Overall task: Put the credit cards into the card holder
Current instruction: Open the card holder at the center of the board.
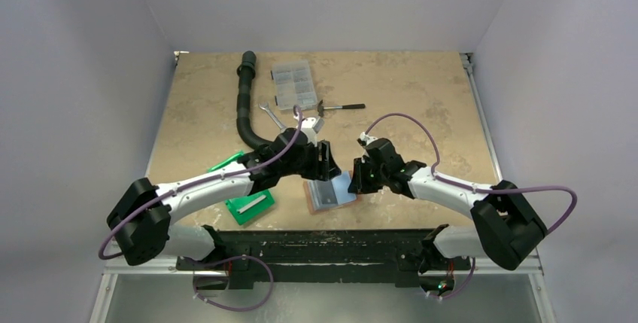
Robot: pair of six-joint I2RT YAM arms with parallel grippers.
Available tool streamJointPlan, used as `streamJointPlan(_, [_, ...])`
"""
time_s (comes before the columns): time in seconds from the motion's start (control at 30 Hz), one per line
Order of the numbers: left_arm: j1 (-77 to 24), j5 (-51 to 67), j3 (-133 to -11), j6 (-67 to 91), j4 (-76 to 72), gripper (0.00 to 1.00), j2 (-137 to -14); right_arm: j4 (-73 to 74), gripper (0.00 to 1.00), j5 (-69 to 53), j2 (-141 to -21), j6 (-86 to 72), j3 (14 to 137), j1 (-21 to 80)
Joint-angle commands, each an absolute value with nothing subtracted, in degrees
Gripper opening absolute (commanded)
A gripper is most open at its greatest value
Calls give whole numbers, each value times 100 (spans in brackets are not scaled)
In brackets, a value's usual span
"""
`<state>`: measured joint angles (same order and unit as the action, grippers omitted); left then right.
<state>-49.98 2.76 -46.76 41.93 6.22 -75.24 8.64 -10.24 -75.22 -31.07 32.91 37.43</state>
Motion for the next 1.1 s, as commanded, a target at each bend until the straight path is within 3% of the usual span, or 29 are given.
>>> streamJointPlan(0.0, [-5080, 859, -4714, 4357, -212, 56, -8013, 744, 20, -1089, -7355, -3146, 3411, 3744])
streamJointPlan(0.2, [-5073, 275, -4103, 4413, -222, 48, -8518, 782, 17, -880, -7312, -3195, 3288, 3744])
streamJointPlan(0.47, [-5007, -148, -3217, 4562, -212, 46, -8221, 806, 26, -895, -7359, -3194, 3304, 3743])
streamJointPlan(0.63, [-5003, -154, -3439, 4453, 194, 47, -7916, 1111, 42, -992, -7041, -3077, 3619, 3744])
streamJointPlan(0.9, [-5087, 824, -4371, 4294, 121, 63, -7682, 1722, 65, -775, -6732, -2893, 4100, 3744])
streamJointPlan(1.0, [-5121, 1168, -4164, 4581, -510, 62, -7726, 1488, 65, -1262, -6715, -2940, 4072, 3744])
streamJointPlan(1.07, [-5132, 1160, -3974, 4676, -666, 58, -7810, 883, 58, -1918, -6735, -3211, 3806, 3735])
